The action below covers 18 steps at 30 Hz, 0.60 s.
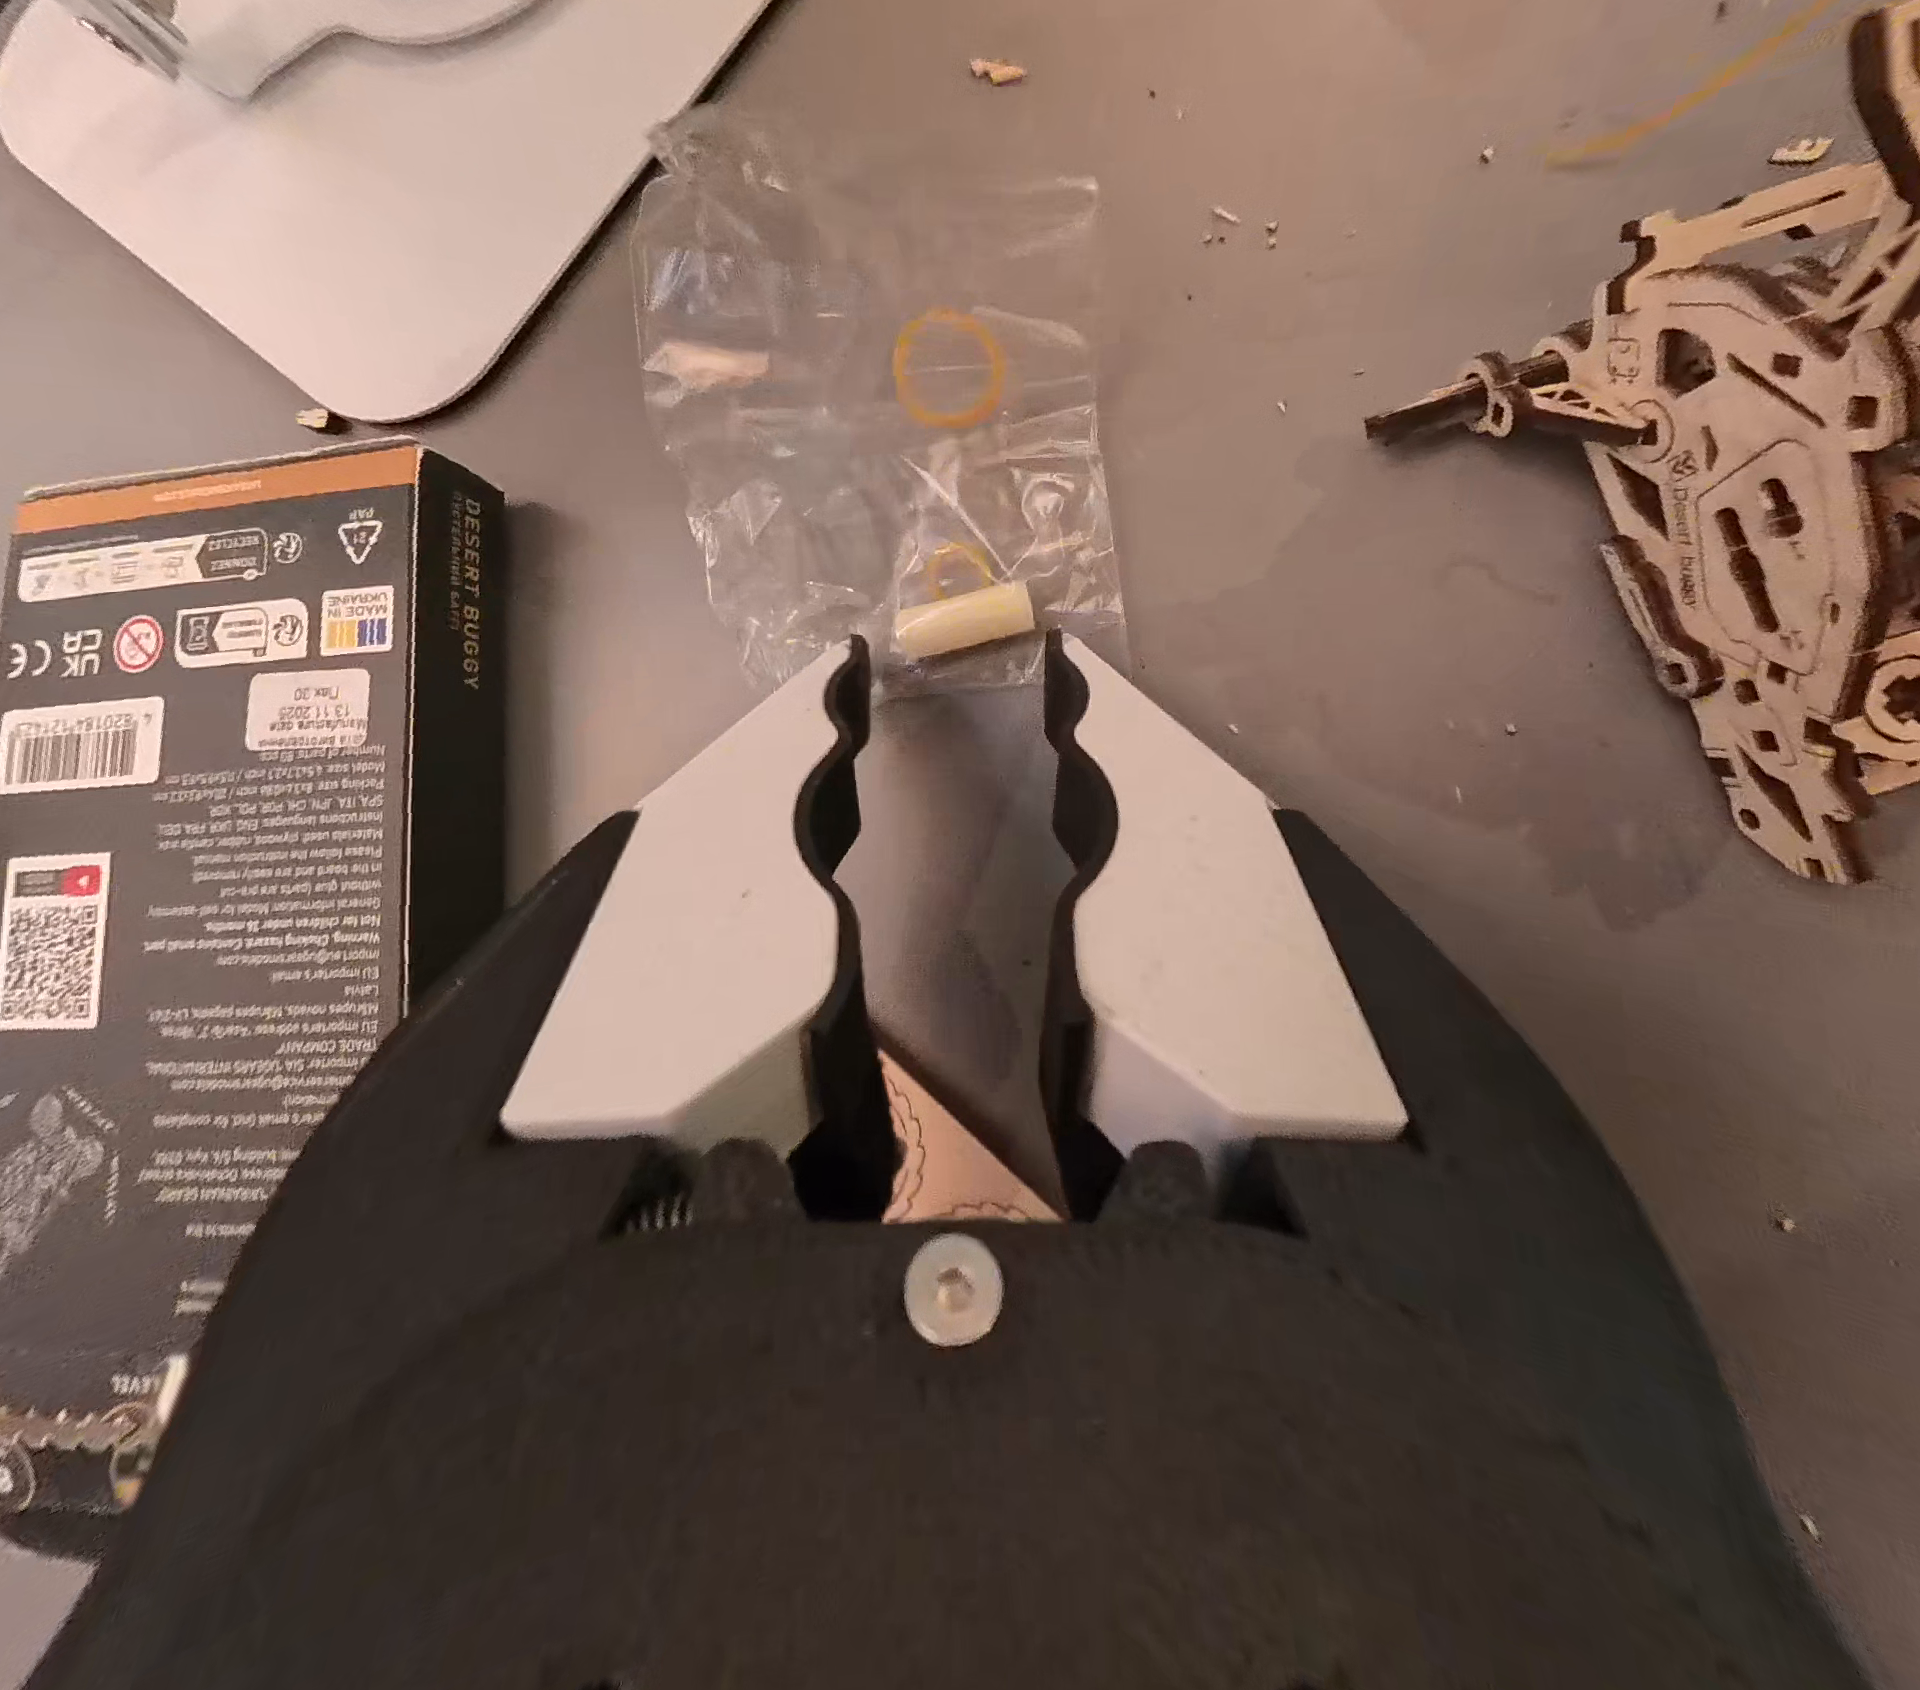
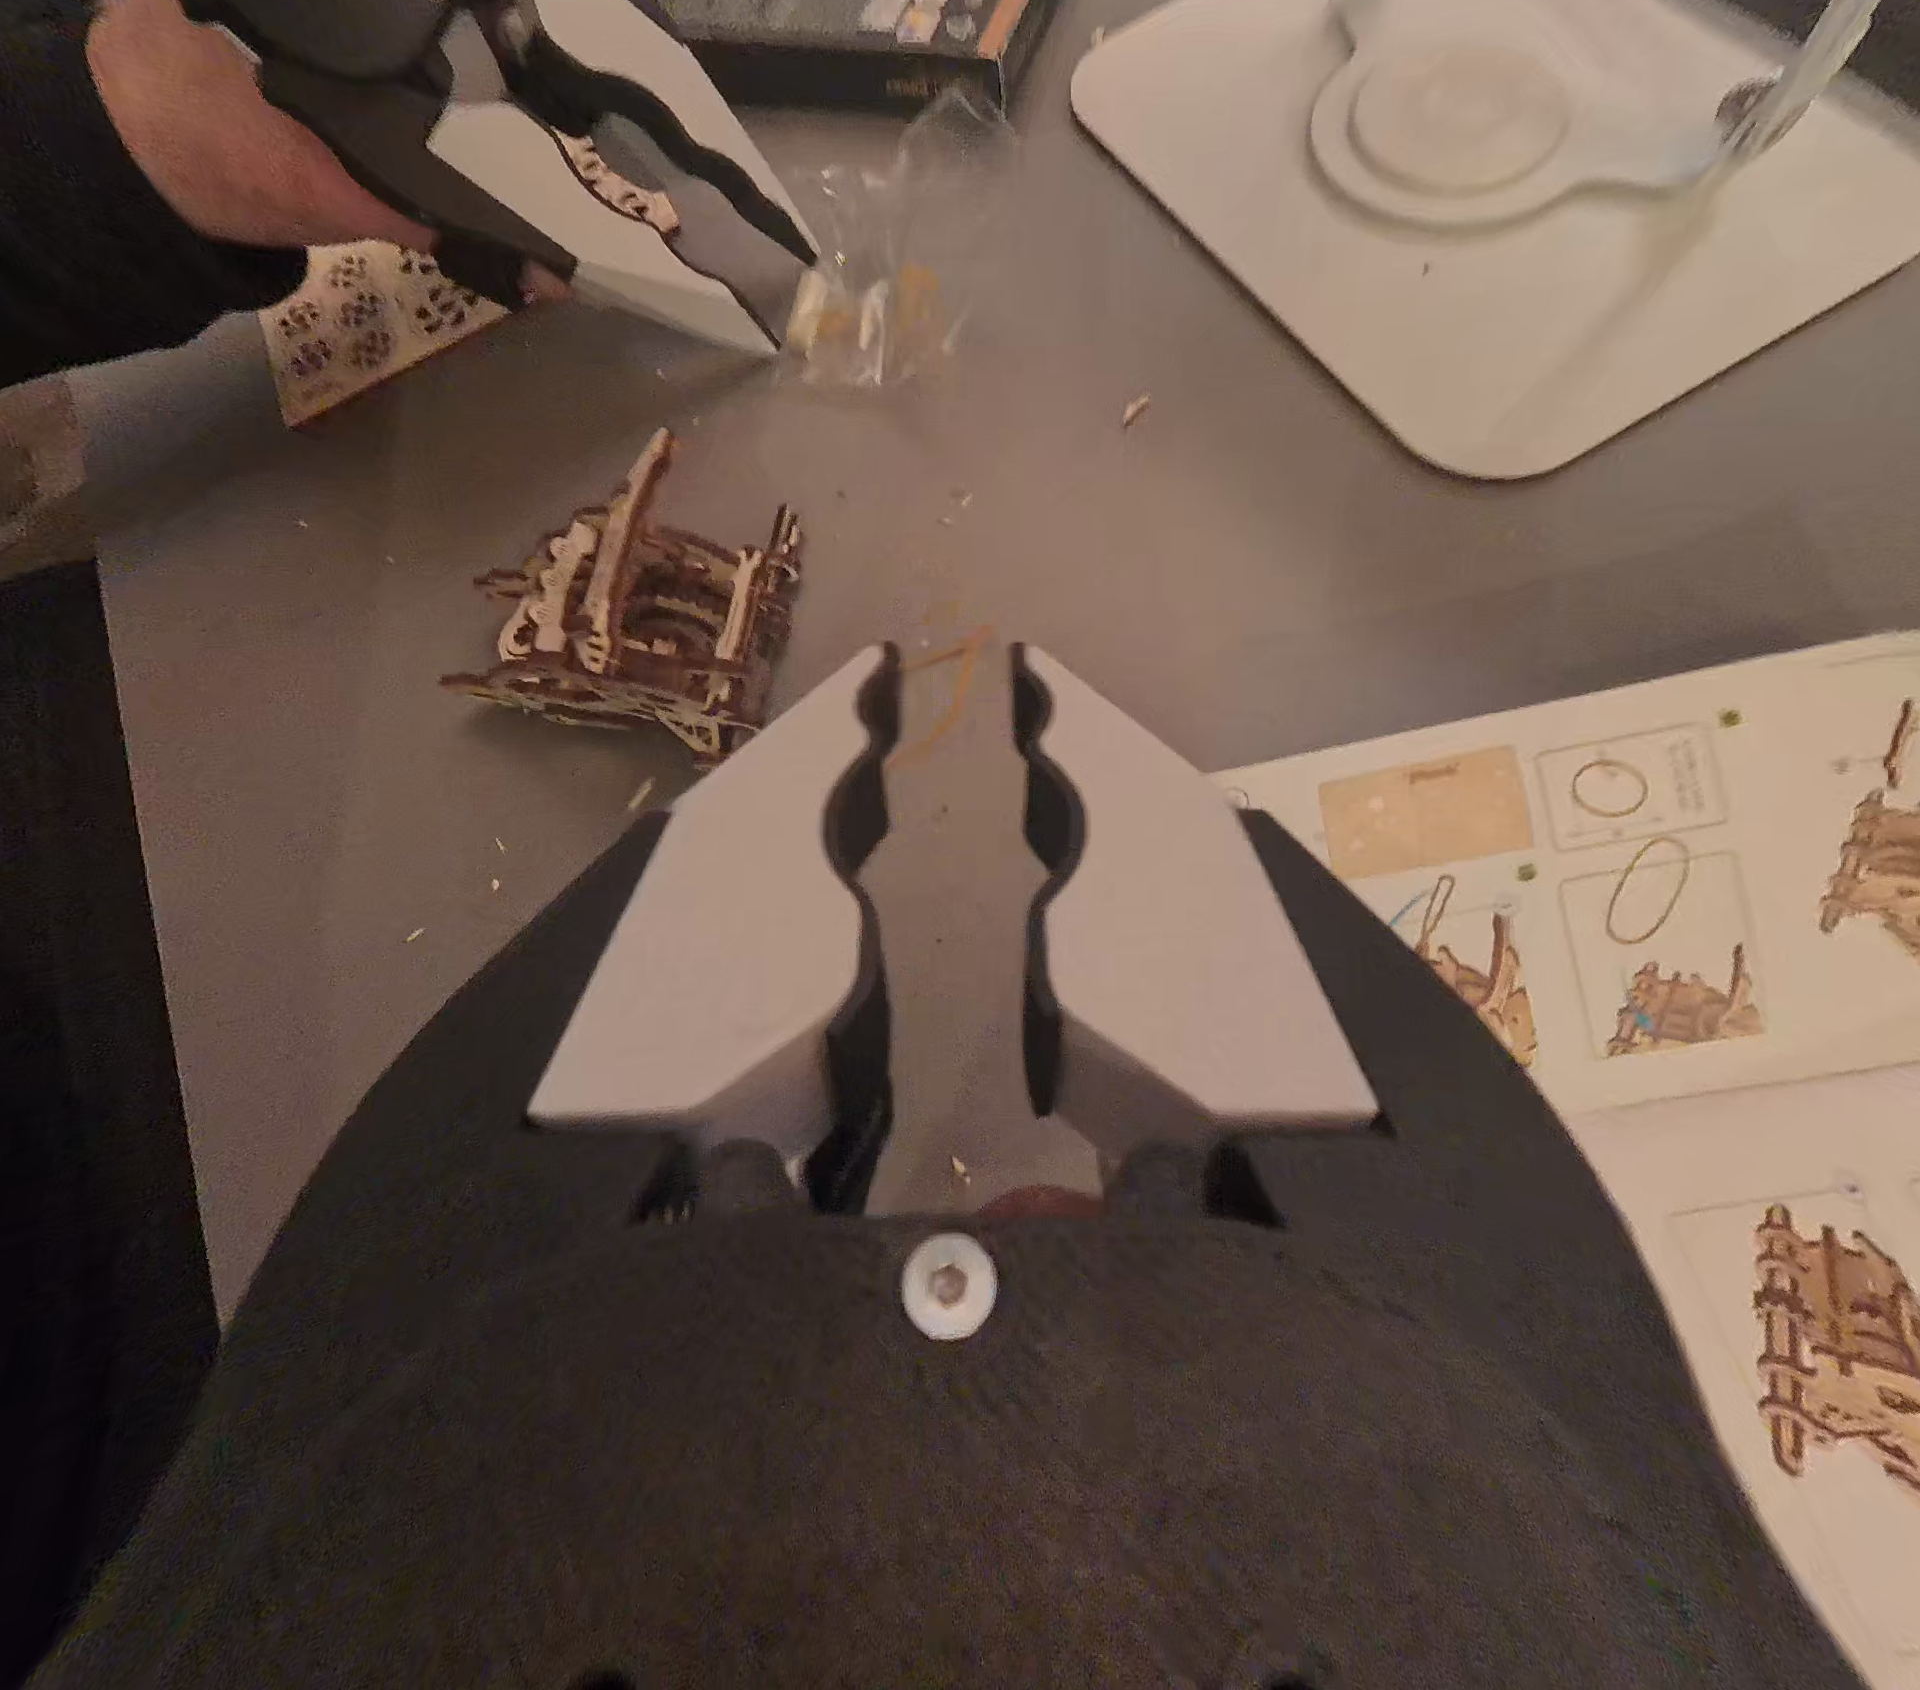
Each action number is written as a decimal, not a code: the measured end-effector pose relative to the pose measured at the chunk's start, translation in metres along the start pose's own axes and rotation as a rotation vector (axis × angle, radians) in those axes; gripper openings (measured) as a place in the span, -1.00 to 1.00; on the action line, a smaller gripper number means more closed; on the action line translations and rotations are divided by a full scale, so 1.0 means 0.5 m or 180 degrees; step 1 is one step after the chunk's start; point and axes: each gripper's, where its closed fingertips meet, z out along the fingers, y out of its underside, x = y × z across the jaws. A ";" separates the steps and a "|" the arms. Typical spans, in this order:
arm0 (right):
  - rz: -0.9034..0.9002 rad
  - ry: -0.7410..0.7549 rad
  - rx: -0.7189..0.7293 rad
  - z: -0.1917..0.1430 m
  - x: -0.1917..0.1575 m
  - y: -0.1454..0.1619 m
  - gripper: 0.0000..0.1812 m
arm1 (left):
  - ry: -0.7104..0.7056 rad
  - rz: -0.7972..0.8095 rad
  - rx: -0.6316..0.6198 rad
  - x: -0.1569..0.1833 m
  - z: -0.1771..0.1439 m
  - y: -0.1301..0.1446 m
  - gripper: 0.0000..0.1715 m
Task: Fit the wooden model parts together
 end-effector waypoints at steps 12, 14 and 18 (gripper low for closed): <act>-0.0212 -0.0308 -0.0287 0.059 -0.017 -0.051 -0.50 | -0.0003 0.0169 -0.0023 -0.001 0.008 -0.010 -0.93; -0.0199 -0.0374 -0.0388 0.108 -0.020 -0.059 -0.51 | -0.0043 0.0221 0.0035 -0.002 -0.002 -0.019 -0.92; -0.0057 -0.0480 -0.0331 0.195 -0.007 -0.090 -0.55 | -0.0198 0.0107 0.0112 -0.029 -0.034 -0.019 -0.72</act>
